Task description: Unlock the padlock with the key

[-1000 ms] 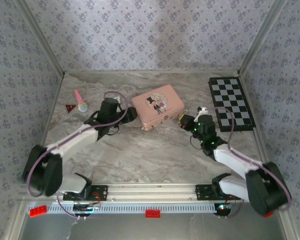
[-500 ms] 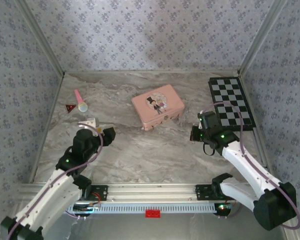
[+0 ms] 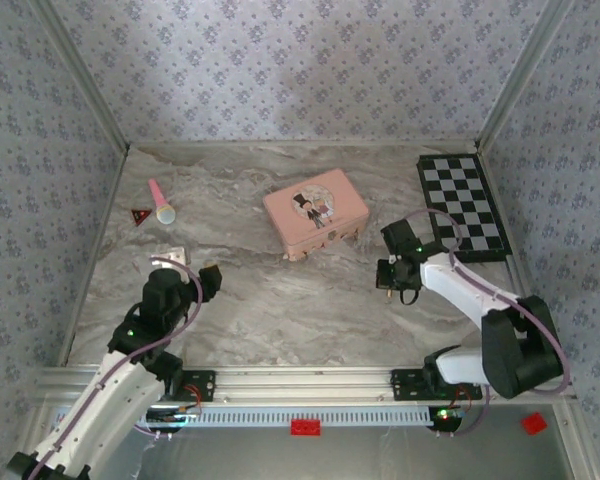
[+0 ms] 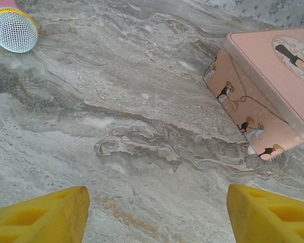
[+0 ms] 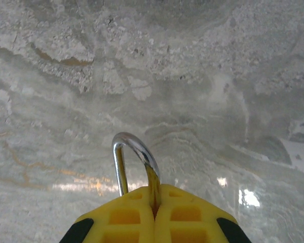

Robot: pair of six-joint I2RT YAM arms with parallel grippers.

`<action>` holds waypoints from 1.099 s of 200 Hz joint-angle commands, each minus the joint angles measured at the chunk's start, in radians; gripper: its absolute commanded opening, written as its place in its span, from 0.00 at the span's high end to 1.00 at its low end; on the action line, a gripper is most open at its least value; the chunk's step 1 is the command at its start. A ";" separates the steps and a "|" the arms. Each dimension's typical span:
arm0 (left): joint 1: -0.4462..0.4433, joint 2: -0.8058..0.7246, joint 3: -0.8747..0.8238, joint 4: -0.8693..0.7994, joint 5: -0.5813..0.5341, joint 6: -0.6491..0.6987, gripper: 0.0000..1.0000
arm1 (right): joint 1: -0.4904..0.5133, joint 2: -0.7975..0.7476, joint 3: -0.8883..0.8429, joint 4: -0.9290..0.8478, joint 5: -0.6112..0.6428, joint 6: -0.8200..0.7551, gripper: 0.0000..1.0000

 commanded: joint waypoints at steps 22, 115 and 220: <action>0.013 -0.012 -0.003 0.000 -0.008 0.025 0.28 | -0.011 0.100 0.056 0.067 -0.008 -0.014 1.00; 0.036 0.003 0.010 -0.028 -0.031 -0.016 0.27 | -0.037 0.195 0.089 0.148 -0.084 -0.074 0.78; 0.045 0.284 0.287 -0.037 -0.158 0.023 0.19 | -0.005 -0.285 0.188 -0.076 0.025 -0.158 0.51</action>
